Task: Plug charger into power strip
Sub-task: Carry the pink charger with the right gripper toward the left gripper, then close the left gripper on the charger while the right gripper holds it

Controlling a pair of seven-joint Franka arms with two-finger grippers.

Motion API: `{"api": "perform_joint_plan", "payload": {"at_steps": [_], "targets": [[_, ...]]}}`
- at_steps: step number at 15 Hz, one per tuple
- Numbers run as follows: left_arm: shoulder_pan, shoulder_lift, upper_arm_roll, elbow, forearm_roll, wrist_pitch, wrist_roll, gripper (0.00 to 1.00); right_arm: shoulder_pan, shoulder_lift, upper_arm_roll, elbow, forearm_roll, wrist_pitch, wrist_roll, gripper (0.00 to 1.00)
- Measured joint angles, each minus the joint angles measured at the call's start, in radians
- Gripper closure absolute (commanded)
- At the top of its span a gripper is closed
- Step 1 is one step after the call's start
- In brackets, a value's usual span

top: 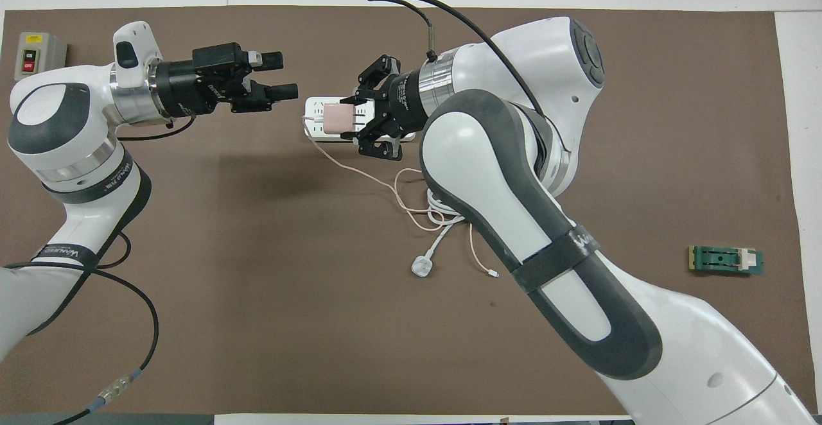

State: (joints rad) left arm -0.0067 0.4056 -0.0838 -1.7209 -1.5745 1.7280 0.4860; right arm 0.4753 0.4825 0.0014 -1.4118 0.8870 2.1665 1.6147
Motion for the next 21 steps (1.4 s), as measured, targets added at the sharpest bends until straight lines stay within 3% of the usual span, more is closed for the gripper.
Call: {"api": "perform_joint_plan", "payload": {"at_steps": [9, 21], "targets": [[-0.082, 0.009, -0.004, -0.026, 0.000, 0.041, 0.015, 0.00, -0.003, 0.000, 0.000, 0.001, 0.051, -0.022, -0.010, 1.00], [-0.056, -0.011, 0.004, -0.106, -0.002, -0.042, 0.092, 0.00, -0.003, 0.000, 0.000, 0.002, 0.052, -0.023, -0.010, 1.00]]}}
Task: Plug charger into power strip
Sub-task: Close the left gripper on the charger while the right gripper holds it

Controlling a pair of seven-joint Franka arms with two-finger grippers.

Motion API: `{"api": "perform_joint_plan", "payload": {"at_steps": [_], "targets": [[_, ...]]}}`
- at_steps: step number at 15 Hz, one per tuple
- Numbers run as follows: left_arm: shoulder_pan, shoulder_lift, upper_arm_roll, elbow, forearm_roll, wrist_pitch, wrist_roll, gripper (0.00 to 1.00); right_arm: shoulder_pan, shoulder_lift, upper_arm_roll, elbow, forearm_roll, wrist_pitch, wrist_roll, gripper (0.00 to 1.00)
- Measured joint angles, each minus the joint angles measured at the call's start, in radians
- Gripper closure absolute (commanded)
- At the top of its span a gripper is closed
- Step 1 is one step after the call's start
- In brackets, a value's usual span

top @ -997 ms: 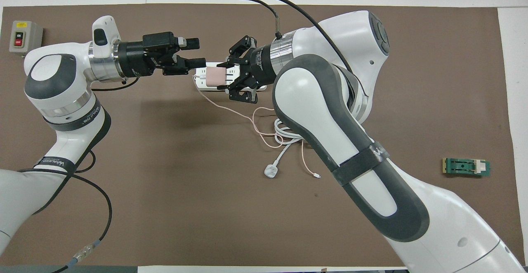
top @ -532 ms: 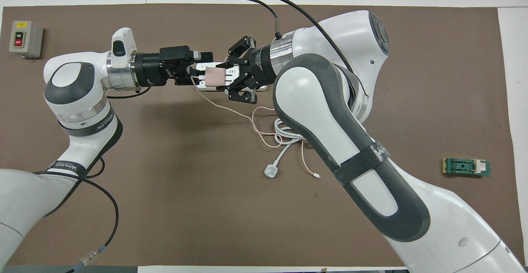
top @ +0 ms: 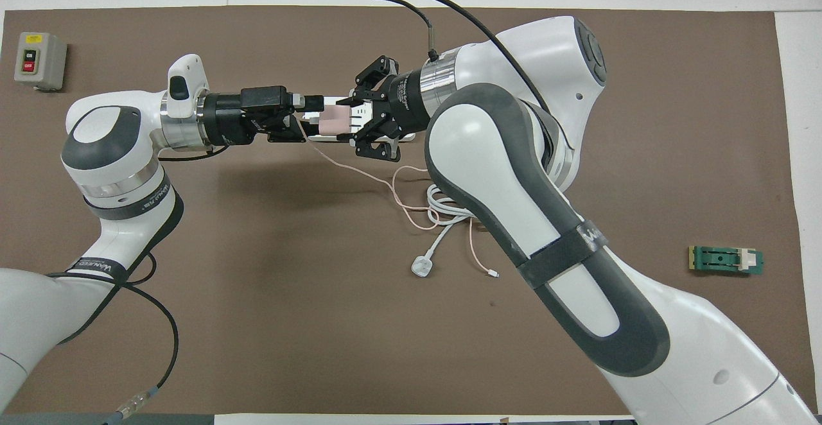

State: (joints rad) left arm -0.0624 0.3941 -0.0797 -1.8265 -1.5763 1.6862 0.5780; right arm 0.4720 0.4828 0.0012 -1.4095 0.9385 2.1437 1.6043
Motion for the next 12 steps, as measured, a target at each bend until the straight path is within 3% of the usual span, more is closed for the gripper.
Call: {"api": "perform_joint_plan", "payload": {"at_steps": [12], "targets": [[0.002, -0.002, -0.008, -0.004, -0.021, -0.019, 0.016, 0.00, -0.001, 0.000, 0.000, 0.001, 0.006, 0.000, 0.000, 1.00]]}}
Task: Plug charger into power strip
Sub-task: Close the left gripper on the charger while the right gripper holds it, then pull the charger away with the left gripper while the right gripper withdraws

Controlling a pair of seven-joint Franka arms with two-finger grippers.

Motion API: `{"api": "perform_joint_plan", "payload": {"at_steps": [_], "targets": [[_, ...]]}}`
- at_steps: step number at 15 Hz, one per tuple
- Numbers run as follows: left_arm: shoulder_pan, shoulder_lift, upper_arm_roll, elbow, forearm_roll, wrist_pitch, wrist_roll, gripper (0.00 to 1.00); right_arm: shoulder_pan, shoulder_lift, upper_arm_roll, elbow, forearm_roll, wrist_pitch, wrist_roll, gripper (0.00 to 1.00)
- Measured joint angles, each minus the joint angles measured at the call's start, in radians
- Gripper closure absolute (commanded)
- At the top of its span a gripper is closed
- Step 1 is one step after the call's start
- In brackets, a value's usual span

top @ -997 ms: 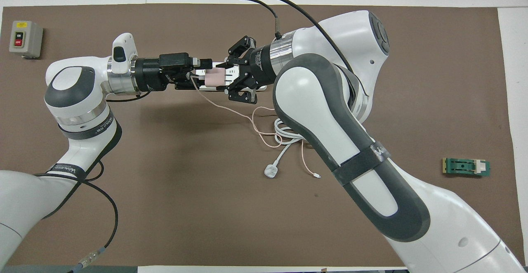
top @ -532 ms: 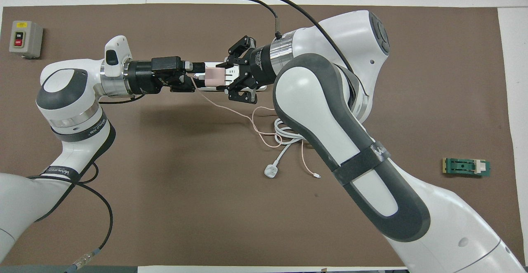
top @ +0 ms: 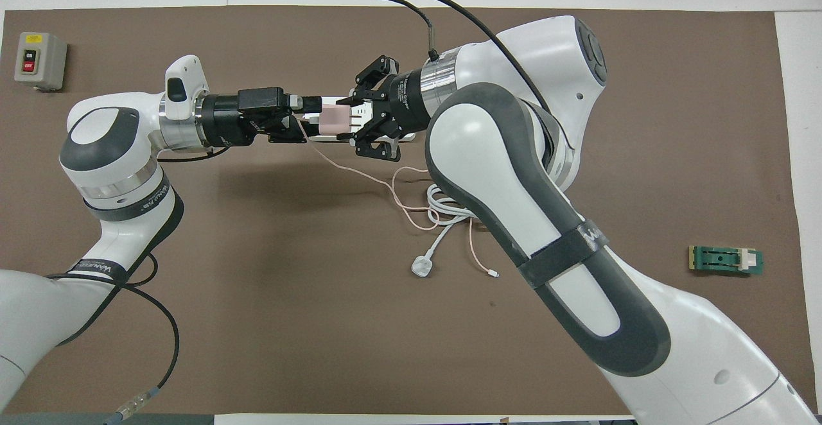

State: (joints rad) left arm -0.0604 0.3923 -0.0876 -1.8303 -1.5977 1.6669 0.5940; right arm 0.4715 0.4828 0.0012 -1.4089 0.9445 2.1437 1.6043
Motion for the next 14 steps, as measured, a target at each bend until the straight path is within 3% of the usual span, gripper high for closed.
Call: {"api": "perform_joint_plan", "payload": {"at_steps": [2, 4, 6, 10, 14], "targets": [[0.000, 0.000, -0.001, -0.004, -0.001, 0.000, 0.003, 0.00, 0.000, 0.000, 0.000, 0.000, 0.006, 0.000, 0.000, 1.00], [0.000, -0.002, -0.001, -0.011, -0.002, -0.001, 0.008, 0.09, 0.000, 0.000, 0.000, 0.000, 0.008, 0.000, 0.000, 1.00], [0.000, -0.002, -0.001, -0.015, -0.002, -0.001, 0.012, 0.61, 0.000, 0.000, 0.000, 0.000, 0.008, 0.000, 0.000, 1.00], [0.000, -0.005, 0.000, -0.020, -0.009, -0.004, 0.015, 0.97, 0.000, 0.001, -0.001, -0.001, 0.009, 0.000, 0.000, 1.00], [0.001, -0.014, 0.003, -0.023, -0.012, -0.004, 0.037, 1.00, -0.002, 0.005, -0.001, 0.000, 0.014, -0.007, 0.002, 1.00]]}}
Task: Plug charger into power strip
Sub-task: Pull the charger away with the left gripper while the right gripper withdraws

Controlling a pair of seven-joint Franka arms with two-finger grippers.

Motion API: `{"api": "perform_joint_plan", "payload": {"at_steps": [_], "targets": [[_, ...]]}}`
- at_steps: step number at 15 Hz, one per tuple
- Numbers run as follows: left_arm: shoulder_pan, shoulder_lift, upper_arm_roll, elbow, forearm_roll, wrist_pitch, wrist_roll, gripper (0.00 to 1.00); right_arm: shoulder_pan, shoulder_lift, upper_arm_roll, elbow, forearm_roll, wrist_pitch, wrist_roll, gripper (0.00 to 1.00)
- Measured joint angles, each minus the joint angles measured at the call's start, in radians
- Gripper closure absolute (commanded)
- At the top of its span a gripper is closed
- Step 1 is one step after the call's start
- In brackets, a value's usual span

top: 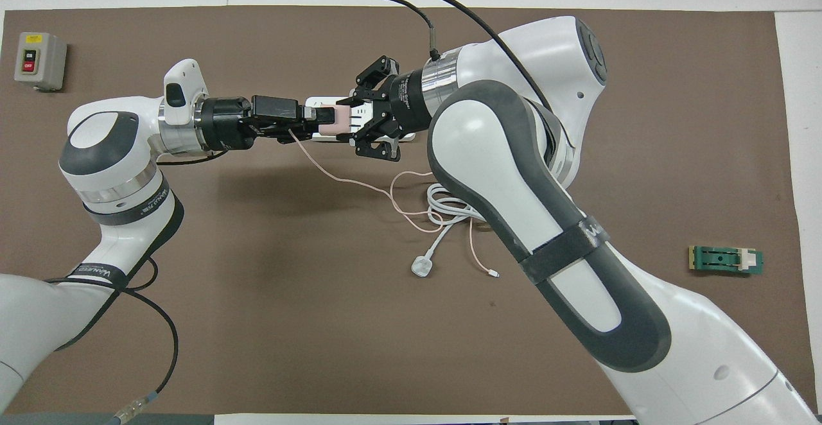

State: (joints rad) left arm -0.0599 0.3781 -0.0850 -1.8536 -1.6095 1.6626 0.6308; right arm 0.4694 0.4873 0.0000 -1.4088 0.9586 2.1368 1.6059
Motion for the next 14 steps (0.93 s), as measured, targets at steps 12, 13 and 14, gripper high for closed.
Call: {"api": "perform_joint_plan", "payload": {"at_steps": [12, 13, 14], "targets": [[0.005, -0.007, 0.014, 0.001, 0.000, 0.102, -0.002, 1.00, -0.052, -0.001, -0.006, 0.019, 0.001, -0.008, -0.001, 0.00], [0.005, -0.012, 0.014, 0.005, 0.001, 0.142, -0.002, 1.00, -0.079, -0.003, -0.007, 0.021, 0.001, -0.026, -0.001, 0.00], [0.005, -0.020, 0.014, 0.010, 0.013, 0.183, -0.007, 1.00, -0.110, -0.007, -0.007, 0.023, 0.001, -0.047, -0.002, 0.00]]}}
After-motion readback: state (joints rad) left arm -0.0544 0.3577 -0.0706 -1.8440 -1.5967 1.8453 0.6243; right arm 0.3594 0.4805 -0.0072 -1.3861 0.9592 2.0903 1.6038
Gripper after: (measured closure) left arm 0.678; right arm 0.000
